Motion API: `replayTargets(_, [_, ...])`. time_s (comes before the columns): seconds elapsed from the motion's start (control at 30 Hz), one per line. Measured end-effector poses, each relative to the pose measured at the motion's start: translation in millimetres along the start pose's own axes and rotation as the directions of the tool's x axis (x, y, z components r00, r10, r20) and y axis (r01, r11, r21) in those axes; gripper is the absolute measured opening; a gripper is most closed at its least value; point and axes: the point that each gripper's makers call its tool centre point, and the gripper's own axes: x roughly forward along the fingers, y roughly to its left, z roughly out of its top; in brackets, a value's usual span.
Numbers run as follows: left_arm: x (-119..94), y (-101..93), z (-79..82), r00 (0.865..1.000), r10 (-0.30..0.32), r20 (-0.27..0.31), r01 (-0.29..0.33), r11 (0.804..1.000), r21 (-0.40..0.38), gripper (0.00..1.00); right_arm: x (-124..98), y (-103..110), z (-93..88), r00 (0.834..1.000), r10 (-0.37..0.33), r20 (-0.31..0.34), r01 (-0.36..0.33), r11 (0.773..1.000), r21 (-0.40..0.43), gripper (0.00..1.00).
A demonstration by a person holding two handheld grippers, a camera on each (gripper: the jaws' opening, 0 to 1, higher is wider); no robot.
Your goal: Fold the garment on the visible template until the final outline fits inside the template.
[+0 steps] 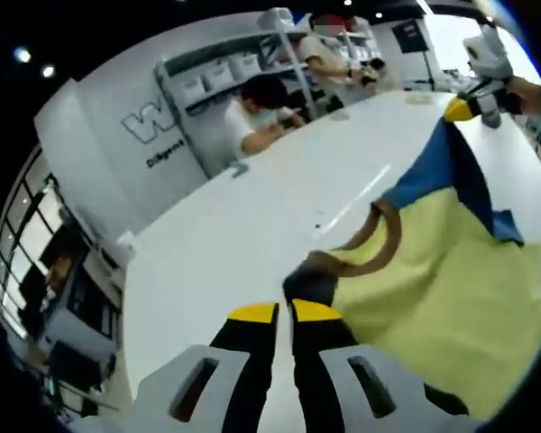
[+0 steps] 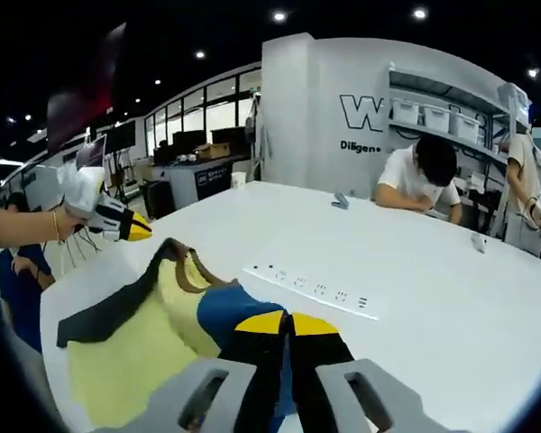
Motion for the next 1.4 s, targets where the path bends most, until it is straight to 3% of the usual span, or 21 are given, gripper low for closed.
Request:
replayTargets(0.2, [-3.6,8.9,-3.3,0.999,0.045,-0.008,-0.045,0.999,-0.016,0.10,2.8,-7.7,-2.3,1.000,-0.030,-0.006,0.030,1.000,0.000,0.00])
replayTargets(0.27, [-5.9,9.0,-8.3,0.999,0.040,-0.016,-0.041,0.999,-0.027,0.11,1.8,-4.4,-6.1,1.000,-0.023,-0.018,0.023,1.000,-0.005,0.00])
replayTargets(0.4, [-13.6,6.3,-26.1,0.999,0.028,-0.038,-0.029,0.999,-0.037,0.26,0.7,2.9,-16.7,0.999,0.001,-0.044,-0.001,1.000,-0.007,0.00])
replayTargets(0.5, [-13.1,-0.5,-32.5,0.998,-0.017,-0.055,0.016,1.000,-0.018,0.27,0.6,7.4,-20.0,0.999,0.008,-0.049,-0.008,1.000,-0.004,0.00])
replayTargets(0.67, [-22.7,-2.1,-27.2,0.998,-0.023,-0.051,0.022,0.999,-0.023,0.31,0.4,16.3,-24.8,0.998,0.036,-0.056,-0.036,0.999,-0.008,0.04])
replayTargets(0.73, [-31.0,-7.3,-27.6,0.997,-0.031,-0.066,0.029,0.999,-0.036,0.34,-1.7,30.8,-25.7,0.995,0.095,-0.040,-0.095,0.995,0.003,0.06])
replayTargets(0.87, [-55.9,-15.9,-44.2,0.996,-0.061,-0.071,0.058,0.997,-0.055,0.39,-6.4,39.0,-41.4,0.989,0.127,-0.071,-0.129,0.991,-0.021,0.13])
replayTargets(0.97, [-66.5,-21.6,-50.8,0.995,-0.073,-0.071,0.069,0.996,-0.064,0.42,-12.4,39.0,-48.3,0.989,0.114,-0.094,-0.118,0.992,-0.036,0.18])
replayTargets(1.23, [-88.2,-27.9,-83.8,0.989,-0.074,-0.127,0.058,0.991,-0.124,0.42,-21.0,49.4,-71.6,0.983,0.131,-0.125,-0.132,0.991,-0.003,0.18])
replayTargets(1.27, [-89.7,-29.4,-88.7,0.988,-0.074,-0.135,0.056,0.990,-0.130,0.42,-22.2,53.1,-77.0,0.981,0.139,-0.136,-0.139,0.990,0.003,0.18])
replayTargets(1.3, [-94.5,-35.3,-96.5,0.985,-0.078,-0.154,0.056,0.988,-0.143,0.42,-27.6,62.1,-93.7,0.975,0.145,-0.169,-0.146,0.989,0.004,0.18])
replayTargets(1.4, [-101.2,-41.6,-113.9,0.981,-0.088,-0.173,0.057,0.982,-0.179,0.41,-31.9,71.2,-108.1,0.971,0.151,-0.184,-0.148,0.989,0.033,0.15])
